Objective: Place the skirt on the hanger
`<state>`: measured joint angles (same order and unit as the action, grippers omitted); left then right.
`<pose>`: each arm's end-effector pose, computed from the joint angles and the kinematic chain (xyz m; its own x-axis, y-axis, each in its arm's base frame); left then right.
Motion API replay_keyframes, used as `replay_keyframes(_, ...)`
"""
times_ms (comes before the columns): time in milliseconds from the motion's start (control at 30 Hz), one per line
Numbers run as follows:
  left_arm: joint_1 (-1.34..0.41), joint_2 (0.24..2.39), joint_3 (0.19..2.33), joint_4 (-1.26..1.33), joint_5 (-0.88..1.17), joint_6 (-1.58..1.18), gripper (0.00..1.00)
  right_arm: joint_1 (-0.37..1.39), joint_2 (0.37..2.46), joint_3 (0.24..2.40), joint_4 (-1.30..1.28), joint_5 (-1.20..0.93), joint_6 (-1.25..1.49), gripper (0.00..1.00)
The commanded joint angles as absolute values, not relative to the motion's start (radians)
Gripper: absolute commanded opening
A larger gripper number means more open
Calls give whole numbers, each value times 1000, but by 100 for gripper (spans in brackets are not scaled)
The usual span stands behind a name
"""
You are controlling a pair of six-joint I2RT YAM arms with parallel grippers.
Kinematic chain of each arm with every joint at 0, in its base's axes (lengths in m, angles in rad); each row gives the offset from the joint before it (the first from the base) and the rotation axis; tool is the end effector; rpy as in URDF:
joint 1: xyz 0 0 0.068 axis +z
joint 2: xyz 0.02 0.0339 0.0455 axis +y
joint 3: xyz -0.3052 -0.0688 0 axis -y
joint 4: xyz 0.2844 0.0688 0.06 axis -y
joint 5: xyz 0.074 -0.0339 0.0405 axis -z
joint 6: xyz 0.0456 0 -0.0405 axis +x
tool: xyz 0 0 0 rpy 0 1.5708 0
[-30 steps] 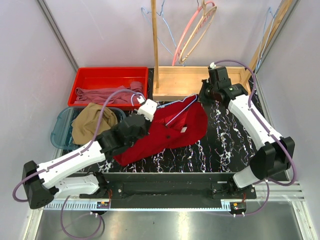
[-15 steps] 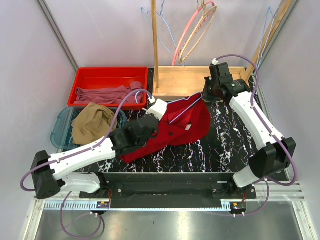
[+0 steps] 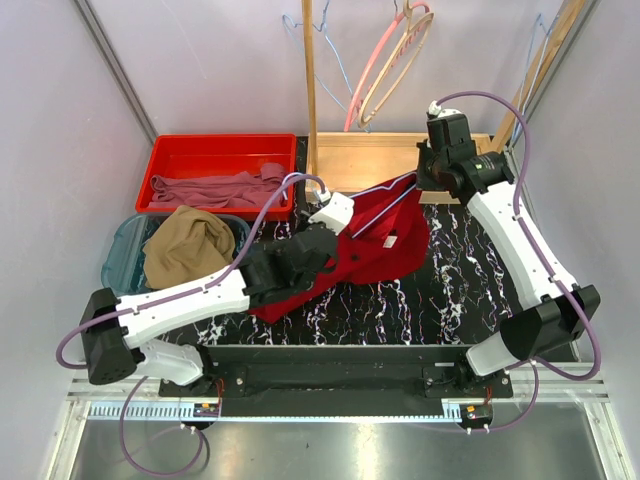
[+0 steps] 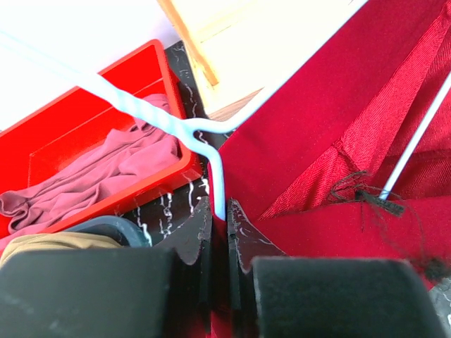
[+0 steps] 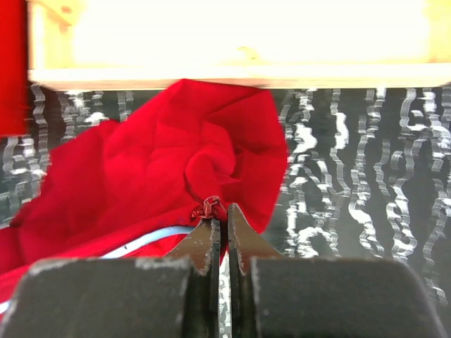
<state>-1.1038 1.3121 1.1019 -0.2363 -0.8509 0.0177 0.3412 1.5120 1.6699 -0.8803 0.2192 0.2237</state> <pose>0.1776 -0.2761 0.3629 -0.1894 0.4015 -0.8961 0.2868 0.8954 0.3406 0.3448 0.1119 0.4438 -0.6459 0.0004 -0.7634 -0.0304 0.9992 0.0262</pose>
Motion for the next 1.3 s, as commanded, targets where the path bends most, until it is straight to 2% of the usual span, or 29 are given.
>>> replay_keyframes(0,-1107,1351,1124,-413,-1014,69,0,317,1485,1703,-789,595,144,0)
replay_keyframes(233,-1157,1425,1186,-408,-1032,75,0,428,1574,1672,-775,807,162,0)
replay_keyframes(467,-1200,1463,1233,-402,-1031,63,0,462,1646,1661,-769,796,264,0)
replay_keyframes(600,-1212,1448,1232,-387,-1017,49,0,479,1663,1634,-733,709,279,0)
replay_keyframes(667,-1212,1443,1226,-374,-1041,51,0,483,1652,1615,-698,594,285,0)
replay_keyframes(867,-1213,1460,1218,-361,-1184,90,0,494,1566,1557,-695,370,348,0)
replay_keyframes(1100,-1212,1474,1216,-360,-1155,72,0,497,1395,1503,-634,149,367,0)
replay_keyframes(1267,-1213,1479,1230,-360,-1141,61,0,497,1350,1497,-623,45,368,0)
